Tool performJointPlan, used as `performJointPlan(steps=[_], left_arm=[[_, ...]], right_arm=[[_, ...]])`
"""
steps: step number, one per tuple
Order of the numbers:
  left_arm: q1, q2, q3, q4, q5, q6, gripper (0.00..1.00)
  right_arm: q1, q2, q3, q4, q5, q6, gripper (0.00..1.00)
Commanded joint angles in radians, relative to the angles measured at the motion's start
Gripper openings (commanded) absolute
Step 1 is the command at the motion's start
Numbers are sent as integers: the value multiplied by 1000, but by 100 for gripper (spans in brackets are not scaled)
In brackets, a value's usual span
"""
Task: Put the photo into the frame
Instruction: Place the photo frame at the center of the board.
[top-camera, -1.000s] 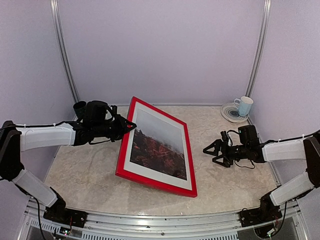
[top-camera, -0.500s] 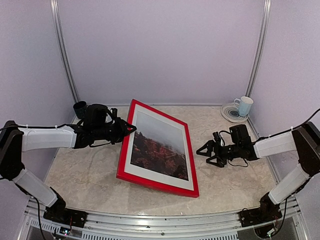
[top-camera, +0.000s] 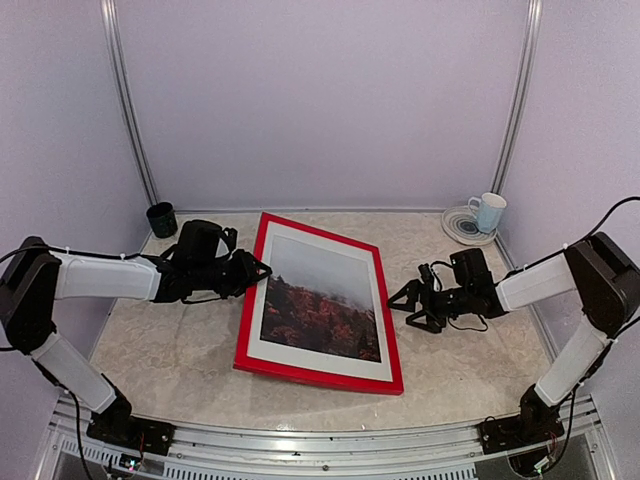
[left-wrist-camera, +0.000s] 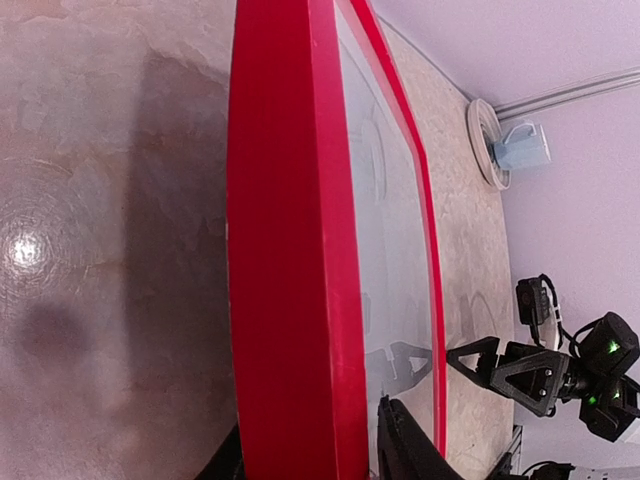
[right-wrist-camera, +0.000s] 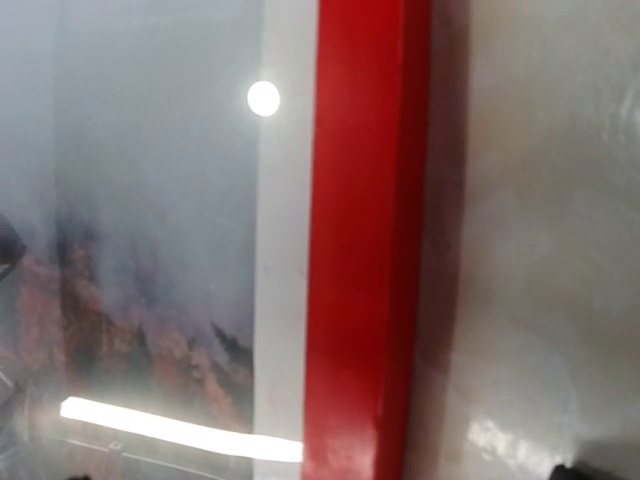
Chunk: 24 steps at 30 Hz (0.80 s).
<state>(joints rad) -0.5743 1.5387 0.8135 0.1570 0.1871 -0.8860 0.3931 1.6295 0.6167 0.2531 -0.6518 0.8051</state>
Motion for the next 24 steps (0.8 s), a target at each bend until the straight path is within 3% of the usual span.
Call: performJointPlan(steps=[1, 24], left_arm=[[1, 9, 2, 83, 1, 27, 38], [-30, 86, 9, 69, -52, 31, 68]], right_arm=[[9, 37, 20, 17, 2, -7, 99], [22, 68, 60, 0, -5, -20, 99]])
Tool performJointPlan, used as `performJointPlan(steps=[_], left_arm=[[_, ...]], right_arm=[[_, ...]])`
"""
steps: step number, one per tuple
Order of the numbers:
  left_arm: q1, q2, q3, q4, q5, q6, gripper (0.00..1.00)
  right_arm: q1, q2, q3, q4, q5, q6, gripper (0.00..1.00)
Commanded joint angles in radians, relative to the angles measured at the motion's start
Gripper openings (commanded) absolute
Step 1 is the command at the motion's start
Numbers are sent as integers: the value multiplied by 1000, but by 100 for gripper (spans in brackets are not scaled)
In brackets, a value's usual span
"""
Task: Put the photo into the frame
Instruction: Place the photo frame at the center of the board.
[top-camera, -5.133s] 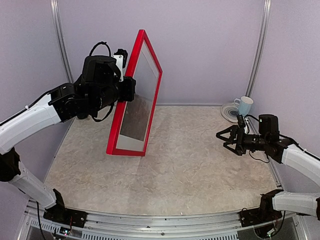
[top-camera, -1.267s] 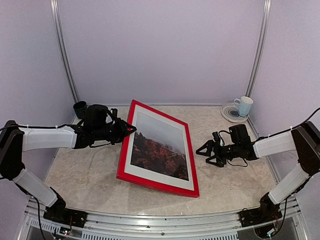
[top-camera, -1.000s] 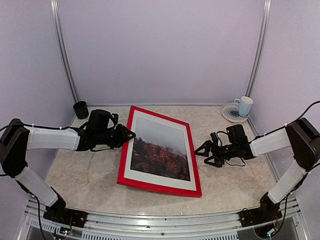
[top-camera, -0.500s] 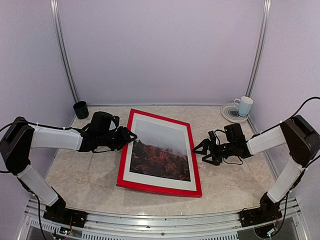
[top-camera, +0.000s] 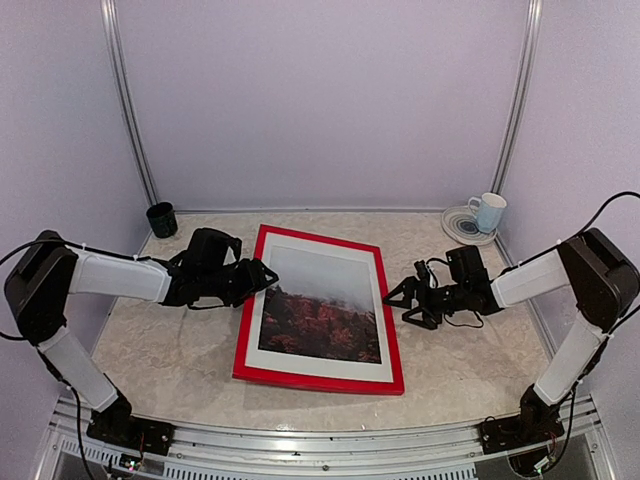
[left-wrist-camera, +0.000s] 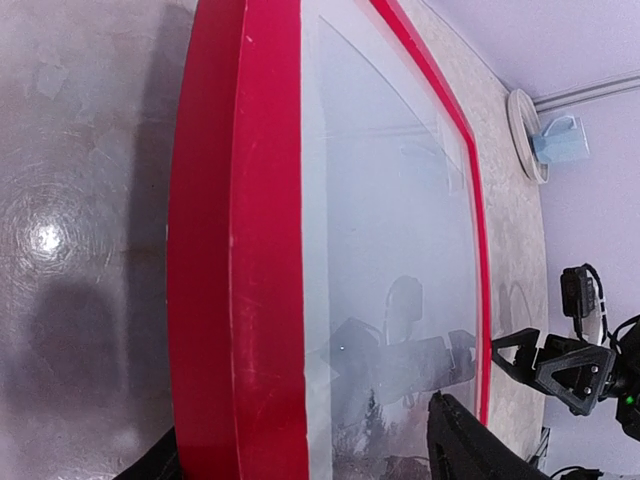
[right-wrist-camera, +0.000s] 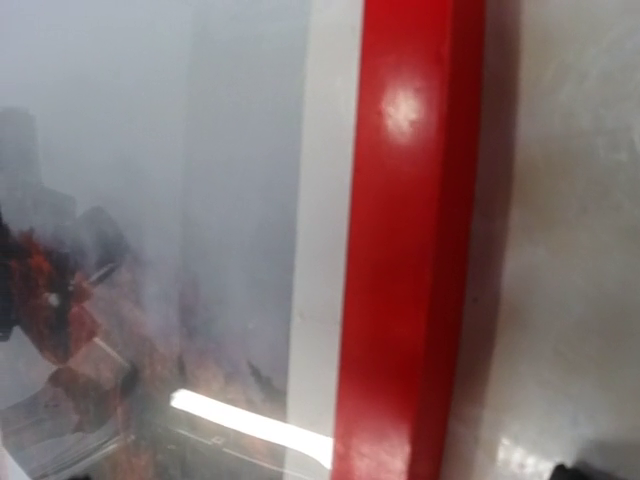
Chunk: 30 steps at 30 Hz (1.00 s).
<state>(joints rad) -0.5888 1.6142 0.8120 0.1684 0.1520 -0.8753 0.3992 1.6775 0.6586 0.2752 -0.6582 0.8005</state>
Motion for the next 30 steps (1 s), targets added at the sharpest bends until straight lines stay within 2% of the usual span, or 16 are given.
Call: performJointPlan(steps=[1, 17, 30], left_arm=[[-19, 14, 10, 57, -19, 19, 69], [-48, 102, 25, 86, -18, 19, 74], [-60, 212, 113, 111, 5, 43, 75]], right_arm=[[19, 21, 21, -25, 4, -16, 99], [50, 44, 57, -66, 58, -29, 99], [50, 77, 96, -73, 66, -35, 99]])
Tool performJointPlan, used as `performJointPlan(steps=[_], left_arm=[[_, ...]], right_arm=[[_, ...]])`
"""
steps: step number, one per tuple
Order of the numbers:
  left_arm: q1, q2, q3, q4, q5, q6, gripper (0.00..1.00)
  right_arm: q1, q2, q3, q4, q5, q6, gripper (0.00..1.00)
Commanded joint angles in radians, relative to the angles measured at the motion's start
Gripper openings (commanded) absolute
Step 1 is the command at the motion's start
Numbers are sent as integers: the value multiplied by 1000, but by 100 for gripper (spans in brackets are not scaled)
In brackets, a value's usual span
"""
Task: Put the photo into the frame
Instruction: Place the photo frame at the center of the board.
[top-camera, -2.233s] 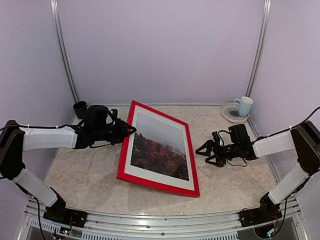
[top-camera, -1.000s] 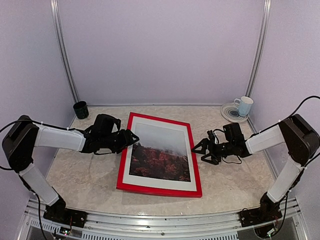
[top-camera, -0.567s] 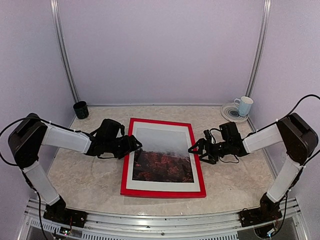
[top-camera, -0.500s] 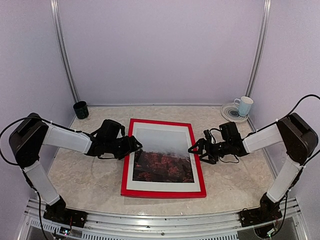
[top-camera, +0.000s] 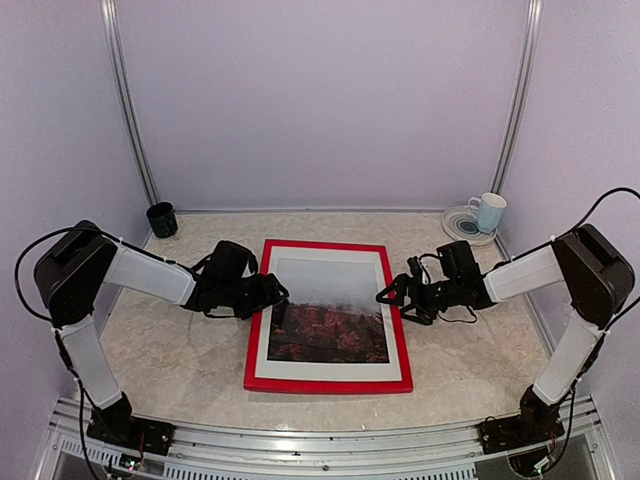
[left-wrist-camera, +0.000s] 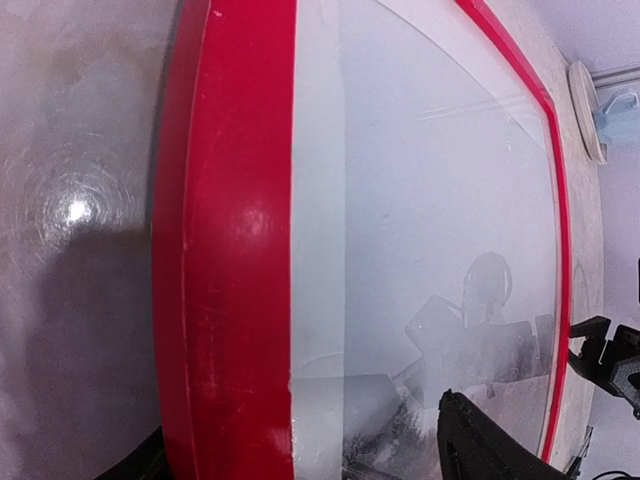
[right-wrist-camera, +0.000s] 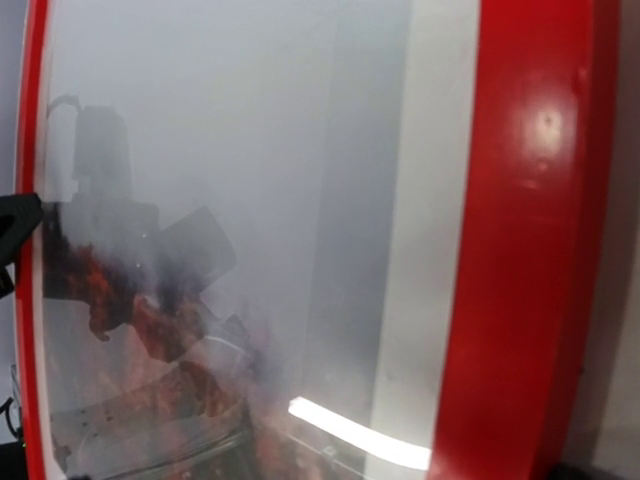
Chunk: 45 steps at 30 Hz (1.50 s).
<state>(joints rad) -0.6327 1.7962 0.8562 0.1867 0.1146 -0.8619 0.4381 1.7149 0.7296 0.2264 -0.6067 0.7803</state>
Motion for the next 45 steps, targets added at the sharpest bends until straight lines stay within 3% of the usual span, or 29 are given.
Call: performJointPlan(steps=[1, 21, 45], left_arm=[[-16, 43, 78, 93, 43, 32, 75], [10, 188, 182, 102, 82, 52, 77], [27, 154, 166, -5, -38, 67, 87]], right_arm=[[11, 41, 30, -28, 15, -18, 99], [-31, 94, 202, -182, 77, -113, 99], [-45, 91, 200, -199, 87, -128, 99]])
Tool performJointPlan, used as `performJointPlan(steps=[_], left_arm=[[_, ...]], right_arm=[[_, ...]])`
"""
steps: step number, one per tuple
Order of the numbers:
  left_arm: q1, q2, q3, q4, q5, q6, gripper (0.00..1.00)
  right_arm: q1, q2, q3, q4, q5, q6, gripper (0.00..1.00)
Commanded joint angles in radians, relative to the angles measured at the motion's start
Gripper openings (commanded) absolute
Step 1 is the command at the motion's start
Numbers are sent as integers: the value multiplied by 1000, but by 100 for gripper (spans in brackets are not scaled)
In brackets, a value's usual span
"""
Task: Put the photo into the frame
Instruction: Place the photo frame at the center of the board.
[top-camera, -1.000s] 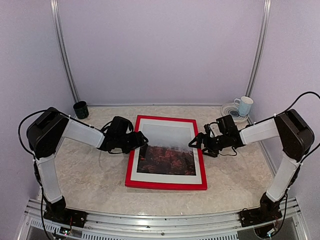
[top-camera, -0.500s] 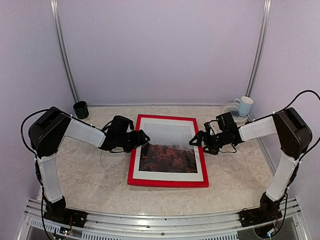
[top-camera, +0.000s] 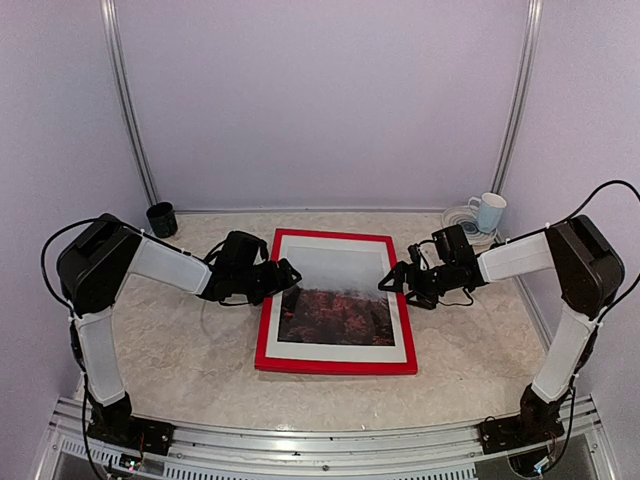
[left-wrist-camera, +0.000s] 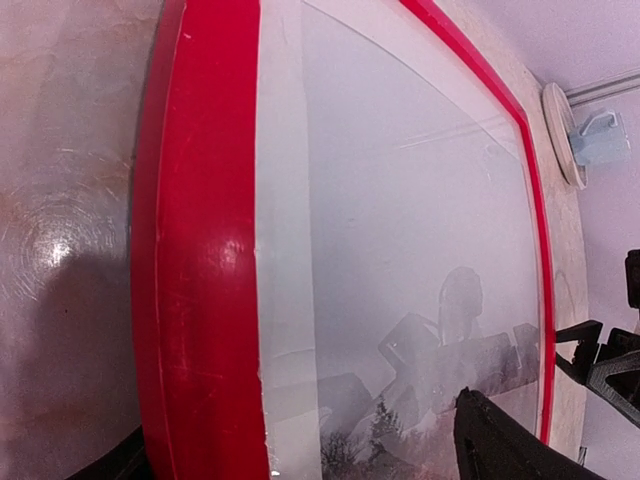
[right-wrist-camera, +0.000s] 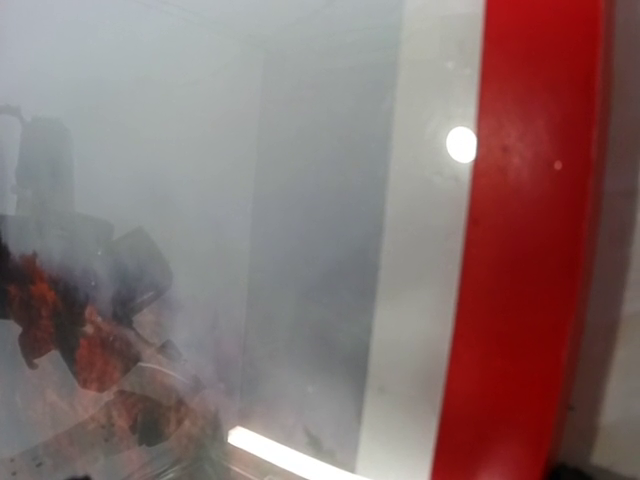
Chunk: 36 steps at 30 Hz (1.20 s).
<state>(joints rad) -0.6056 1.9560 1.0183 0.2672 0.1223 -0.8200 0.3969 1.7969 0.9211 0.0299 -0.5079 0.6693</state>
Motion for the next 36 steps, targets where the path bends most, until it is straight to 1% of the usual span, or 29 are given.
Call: performJointPlan(steps=[1, 10, 18, 20, 25, 30, 36], left_arm=[[-2, -13, 3, -91, -54, 28, 89], [-14, -43, 9, -127, -102, 45, 92], [-20, -65, 20, -160, -119, 58, 93], [-20, -74, 18, -165, -148, 59, 93], [-19, -95, 9, -178, -166, 62, 96], [-15, -142, -16, -188, -188, 71, 99], [-4, -234, -52, -218, -218, 102, 99]], right_arm=[[-5, 9, 9, -1, -12, -17, 99], [-10, 6, 7, -3, -15, -21, 99], [-16, -5, 11, -16, -15, -28, 99], [-18, -8, 13, -20, -14, -31, 99], [-21, -15, 18, -24, -9, -40, 99], [-29, -36, 22, -78, 27, -65, 99], [-49, -82, 10, -132, 79, -107, 99]])
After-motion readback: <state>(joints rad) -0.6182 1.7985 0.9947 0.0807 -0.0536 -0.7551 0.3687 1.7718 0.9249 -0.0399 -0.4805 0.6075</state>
